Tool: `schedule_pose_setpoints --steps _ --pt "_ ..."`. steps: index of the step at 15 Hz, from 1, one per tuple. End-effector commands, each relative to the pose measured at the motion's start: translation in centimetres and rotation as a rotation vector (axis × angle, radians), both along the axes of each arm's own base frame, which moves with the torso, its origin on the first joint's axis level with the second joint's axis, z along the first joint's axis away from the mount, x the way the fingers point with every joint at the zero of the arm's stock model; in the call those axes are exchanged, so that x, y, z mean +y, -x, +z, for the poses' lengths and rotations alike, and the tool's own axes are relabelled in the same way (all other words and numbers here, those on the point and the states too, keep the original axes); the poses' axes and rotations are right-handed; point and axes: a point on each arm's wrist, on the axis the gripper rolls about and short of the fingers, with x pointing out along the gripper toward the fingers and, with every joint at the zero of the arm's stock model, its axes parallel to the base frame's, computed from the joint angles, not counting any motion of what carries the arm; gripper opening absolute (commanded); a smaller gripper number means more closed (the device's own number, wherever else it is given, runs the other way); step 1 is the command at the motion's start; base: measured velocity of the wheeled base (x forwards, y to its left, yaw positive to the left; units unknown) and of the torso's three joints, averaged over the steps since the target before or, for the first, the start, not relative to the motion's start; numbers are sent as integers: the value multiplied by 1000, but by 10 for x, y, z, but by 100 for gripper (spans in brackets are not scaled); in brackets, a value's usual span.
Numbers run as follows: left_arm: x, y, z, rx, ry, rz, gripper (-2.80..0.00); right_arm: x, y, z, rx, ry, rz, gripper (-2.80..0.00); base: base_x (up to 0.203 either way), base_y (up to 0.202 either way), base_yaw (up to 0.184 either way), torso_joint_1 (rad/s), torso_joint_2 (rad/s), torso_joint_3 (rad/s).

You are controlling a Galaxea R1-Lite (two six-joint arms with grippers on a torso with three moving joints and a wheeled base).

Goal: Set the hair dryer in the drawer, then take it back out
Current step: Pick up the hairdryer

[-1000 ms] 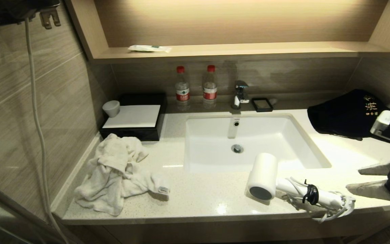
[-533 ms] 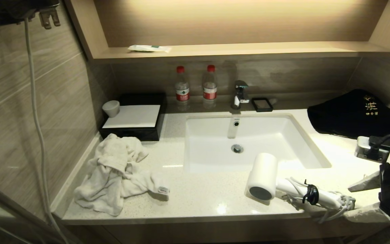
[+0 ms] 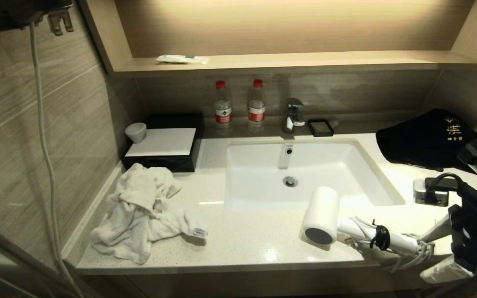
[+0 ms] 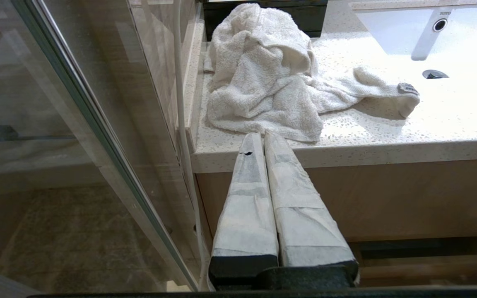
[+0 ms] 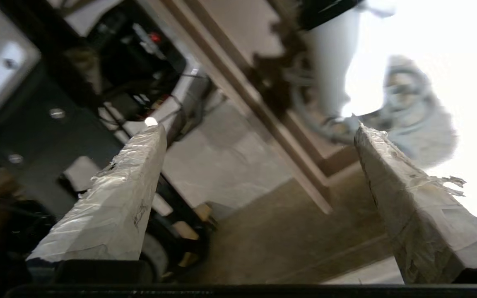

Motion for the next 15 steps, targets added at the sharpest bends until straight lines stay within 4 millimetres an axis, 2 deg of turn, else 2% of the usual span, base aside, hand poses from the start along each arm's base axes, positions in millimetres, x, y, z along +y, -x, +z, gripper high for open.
schedule_pose_setpoints --steps 1,4,15 --pt "0 0 0 3 0 0 -280 4 -14 -1 -8 17 23 0 0 0 0 0 0 0" --pt "0 0 0 2 0 0 -280 12 -36 14 -95 20 52 0 0 0 0 0 0 0" --pt "0 0 0 3 0 0 -280 41 -87 -11 -126 124 121 0 0 0 0 0 0 0"
